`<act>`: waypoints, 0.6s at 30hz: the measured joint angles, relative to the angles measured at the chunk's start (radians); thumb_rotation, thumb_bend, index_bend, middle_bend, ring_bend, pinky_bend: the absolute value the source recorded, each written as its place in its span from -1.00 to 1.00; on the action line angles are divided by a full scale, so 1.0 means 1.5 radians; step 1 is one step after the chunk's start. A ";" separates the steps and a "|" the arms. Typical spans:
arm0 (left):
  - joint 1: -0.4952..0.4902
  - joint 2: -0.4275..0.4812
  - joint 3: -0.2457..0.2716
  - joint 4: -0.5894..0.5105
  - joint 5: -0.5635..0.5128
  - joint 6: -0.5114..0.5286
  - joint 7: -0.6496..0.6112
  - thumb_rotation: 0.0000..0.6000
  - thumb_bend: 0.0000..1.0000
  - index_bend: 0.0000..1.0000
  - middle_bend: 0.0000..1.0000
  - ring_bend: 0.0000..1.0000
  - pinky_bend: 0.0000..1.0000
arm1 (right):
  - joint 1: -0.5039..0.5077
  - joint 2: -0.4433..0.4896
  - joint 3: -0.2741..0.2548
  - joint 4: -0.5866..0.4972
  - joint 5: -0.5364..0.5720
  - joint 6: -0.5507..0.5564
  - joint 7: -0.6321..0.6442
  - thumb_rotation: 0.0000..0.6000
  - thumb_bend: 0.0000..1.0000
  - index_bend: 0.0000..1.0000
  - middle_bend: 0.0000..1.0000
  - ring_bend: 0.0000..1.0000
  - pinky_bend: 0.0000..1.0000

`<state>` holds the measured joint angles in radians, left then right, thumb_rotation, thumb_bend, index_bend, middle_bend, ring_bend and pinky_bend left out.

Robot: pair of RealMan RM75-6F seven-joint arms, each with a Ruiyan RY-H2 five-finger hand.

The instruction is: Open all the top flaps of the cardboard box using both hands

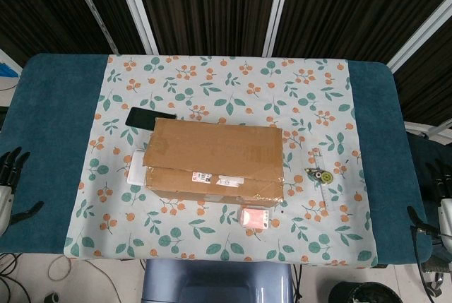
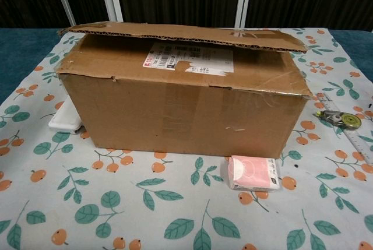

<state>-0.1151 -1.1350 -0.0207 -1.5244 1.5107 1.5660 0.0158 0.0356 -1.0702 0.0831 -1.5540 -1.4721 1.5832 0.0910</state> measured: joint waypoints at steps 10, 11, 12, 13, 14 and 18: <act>0.001 0.000 -0.002 -0.004 0.008 -0.004 0.006 1.00 -0.81 -1.00 -1.00 -1.00 -0.87 | -0.001 -0.001 0.004 0.000 0.001 -0.003 0.001 1.00 -0.30 -1.00 -1.00 -0.96 -0.55; 0.000 -0.001 -0.003 -0.005 0.009 -0.004 0.008 1.00 -0.81 -1.00 -1.00 -1.00 -0.87 | -0.002 -0.002 0.004 0.001 0.002 -0.004 0.000 1.00 -0.30 -1.00 -1.00 -0.96 -0.55; 0.000 -0.002 -0.003 -0.005 0.010 -0.006 0.009 1.00 -0.81 -1.00 -1.00 -1.00 -0.87 | -0.001 -0.003 0.005 0.001 0.002 -0.005 0.000 1.00 -0.29 -1.00 -1.00 -0.96 -0.55; -0.001 -0.002 -0.004 -0.005 0.010 -0.007 0.011 1.00 -0.81 -1.00 -1.00 -1.00 -0.87 | -0.001 -0.003 0.006 0.002 0.004 -0.006 0.000 1.00 -0.29 -1.00 -1.00 -0.96 -0.55; -0.003 -0.003 -0.004 -0.005 0.011 -0.009 0.015 1.00 -0.80 -1.00 -1.00 -1.00 -0.87 | -0.001 -0.004 0.006 0.003 0.005 -0.008 0.000 1.00 -0.30 -1.00 -1.00 -0.96 -0.55; -0.007 -0.008 -0.006 -0.002 0.010 -0.022 0.024 1.00 -0.80 -1.00 -1.00 -1.00 -0.87 | 0.002 -0.007 0.009 0.005 0.010 -0.016 -0.001 1.00 -0.29 -1.00 -1.00 -0.96 -0.55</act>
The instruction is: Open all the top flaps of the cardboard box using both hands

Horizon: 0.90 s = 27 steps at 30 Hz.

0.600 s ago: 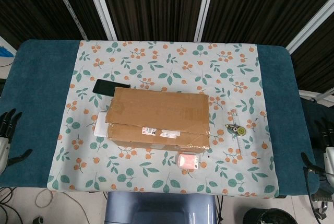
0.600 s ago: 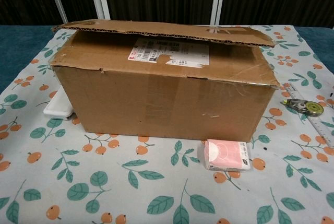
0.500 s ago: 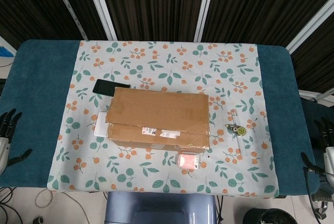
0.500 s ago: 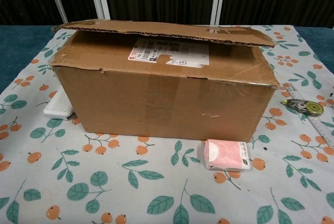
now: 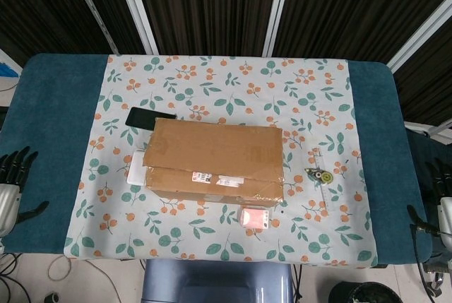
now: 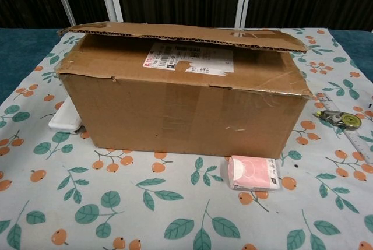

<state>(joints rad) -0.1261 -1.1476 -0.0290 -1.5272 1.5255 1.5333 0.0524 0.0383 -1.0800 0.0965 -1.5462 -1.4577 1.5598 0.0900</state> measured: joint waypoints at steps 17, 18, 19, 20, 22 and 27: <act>0.006 -0.002 -0.005 0.002 0.006 0.007 -0.010 1.00 -0.80 -1.00 -1.00 -1.00 -0.87 | 0.001 0.014 0.003 -0.053 -0.025 0.010 -0.012 1.00 -0.52 -1.00 -1.00 -0.96 -0.55; 0.005 -0.002 -0.006 0.003 0.006 0.006 -0.009 1.00 -0.80 -1.00 -1.00 -1.00 -0.87 | 0.003 0.018 0.004 -0.068 -0.026 0.010 -0.014 1.00 -0.54 -1.00 -1.00 -0.96 -0.55; 0.005 -0.002 -0.007 0.004 0.005 0.006 -0.008 1.00 -0.80 -1.00 -1.00 -1.00 -0.87 | 0.005 0.022 0.006 -0.084 -0.028 0.010 -0.017 1.00 -0.55 -1.00 -1.00 -0.96 -0.55; 0.005 -0.003 -0.007 0.005 0.004 0.005 -0.008 1.00 -0.80 -1.00 -1.00 -1.00 -0.87 | 0.009 0.028 0.010 -0.109 -0.029 0.008 -0.022 1.00 -0.55 -1.00 -1.00 -0.96 -0.55; 0.005 -0.003 -0.008 0.006 0.002 0.004 -0.009 1.00 -0.80 -1.00 -1.00 -1.00 -0.87 | 0.019 0.037 0.018 -0.150 -0.030 0.001 -0.034 1.00 -0.55 -1.00 -1.00 -0.96 -0.55; 0.006 -0.003 -0.014 0.005 -0.010 0.000 -0.014 1.00 -0.80 -1.00 -1.00 -1.00 -0.87 | 0.081 0.052 0.064 -0.251 -0.010 -0.049 -0.106 1.00 -0.55 -1.00 -1.00 -0.96 -0.55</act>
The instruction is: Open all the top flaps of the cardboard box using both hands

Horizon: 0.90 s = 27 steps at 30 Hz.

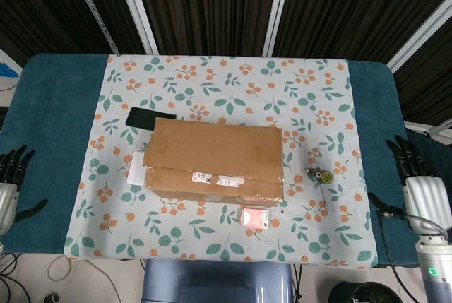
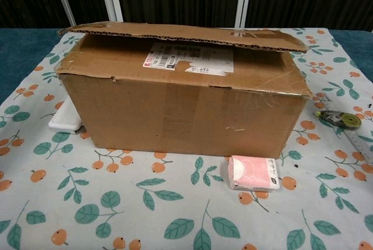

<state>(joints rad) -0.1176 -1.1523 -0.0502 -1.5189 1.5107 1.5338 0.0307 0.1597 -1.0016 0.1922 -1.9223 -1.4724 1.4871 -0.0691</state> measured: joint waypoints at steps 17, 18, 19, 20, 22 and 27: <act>-0.004 -0.009 -0.022 0.010 -0.035 -0.015 0.002 1.00 -0.80 -1.00 -1.00 -1.00 -0.87 | 0.156 -0.093 0.070 -0.133 0.207 -0.122 -0.214 1.00 -0.56 -1.00 -1.00 -0.96 -0.55; -0.004 -0.009 -0.022 0.010 -0.034 -0.015 0.000 1.00 -0.80 -1.00 -1.00 -1.00 -0.87 | 0.159 -0.096 0.070 -0.138 0.211 -0.122 -0.222 1.00 -0.56 -1.00 -1.00 -0.96 -0.55; -0.004 -0.009 -0.022 0.010 -0.031 -0.014 -0.002 1.00 -0.80 -1.00 -1.00 -1.00 -0.87 | 0.162 -0.099 0.068 -0.143 0.215 -0.122 -0.229 1.00 -0.56 -1.00 -1.00 -0.96 -0.55; -0.004 -0.009 -0.022 0.011 -0.028 -0.011 -0.005 1.00 -0.80 -1.00 -1.00 -1.00 -0.87 | 0.163 -0.102 0.066 -0.150 0.219 -0.121 -0.235 1.00 -0.56 -1.00 -1.00 -0.96 -0.55; -0.004 -0.010 -0.024 0.012 -0.021 -0.002 -0.010 1.00 -0.80 -1.00 -1.00 -1.00 -0.87 | 0.164 -0.104 0.060 -0.162 0.224 -0.118 -0.243 1.00 -0.56 -1.00 -1.00 -0.96 -0.55; -0.002 -0.017 -0.029 0.025 0.004 0.032 -0.042 1.00 -0.80 -1.00 -1.00 -1.00 -0.87 | 0.162 -0.107 0.042 -0.191 0.238 -0.109 -0.263 1.00 -0.56 -1.00 -1.00 -0.96 -0.55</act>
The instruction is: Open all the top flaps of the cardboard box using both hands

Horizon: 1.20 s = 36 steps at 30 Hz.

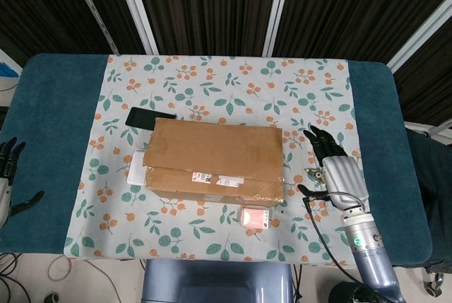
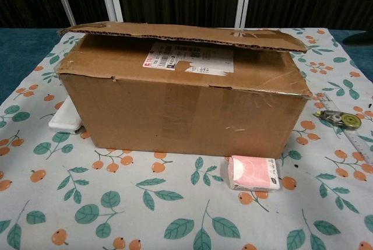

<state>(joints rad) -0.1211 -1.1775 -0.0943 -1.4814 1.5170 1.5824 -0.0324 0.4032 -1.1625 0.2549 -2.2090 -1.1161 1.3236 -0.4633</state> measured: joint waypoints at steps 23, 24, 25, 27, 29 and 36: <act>-0.002 0.006 -0.008 0.006 -0.006 -0.008 -0.040 1.00 -0.80 -1.00 -1.00 -1.00 -0.87 | 0.122 -0.146 0.037 0.046 0.159 -0.012 -0.077 1.00 -0.51 -1.00 -1.00 -0.96 -0.55; -0.002 0.006 -0.007 0.006 -0.007 -0.010 -0.041 1.00 -0.80 -1.00 -1.00 -1.00 -0.87 | 0.127 -0.150 0.039 0.051 0.165 -0.012 -0.079 1.00 -0.48 -1.00 -1.00 -0.96 -0.55; -0.002 0.006 -0.007 0.006 -0.008 -0.011 -0.042 1.00 -0.80 -1.00 -1.00 -1.00 -0.87 | 0.131 -0.155 0.041 0.057 0.170 -0.011 -0.082 1.00 -0.46 -1.00 -1.00 -0.96 -0.55; -0.002 0.007 -0.008 0.004 -0.011 -0.012 -0.046 1.00 -0.80 -1.00 -1.00 -1.00 -0.87 | 0.140 -0.163 0.046 0.068 0.171 -0.007 -0.085 1.00 -0.43 -1.00 -1.00 -0.96 -0.55; -0.002 0.007 -0.009 0.002 -0.014 -0.014 -0.048 1.00 -0.80 -1.00 -1.00 -1.00 -0.87 | 0.144 -0.166 0.048 0.074 0.161 0.000 -0.087 1.00 -0.42 -1.00 -1.00 -0.96 -0.55; -0.002 0.010 -0.009 -0.004 -0.021 -0.023 -0.046 1.00 -0.80 -1.00 -1.00 -1.00 -0.87 | 0.159 -0.162 0.075 0.085 0.140 0.014 -0.087 1.00 -0.42 -1.00 -1.00 -0.96 -0.55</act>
<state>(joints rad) -0.1238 -1.1622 -0.1071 -1.4874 1.4861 1.5485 -0.1013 0.6422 -1.4060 0.3669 -2.0818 -0.9067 1.3446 -0.5932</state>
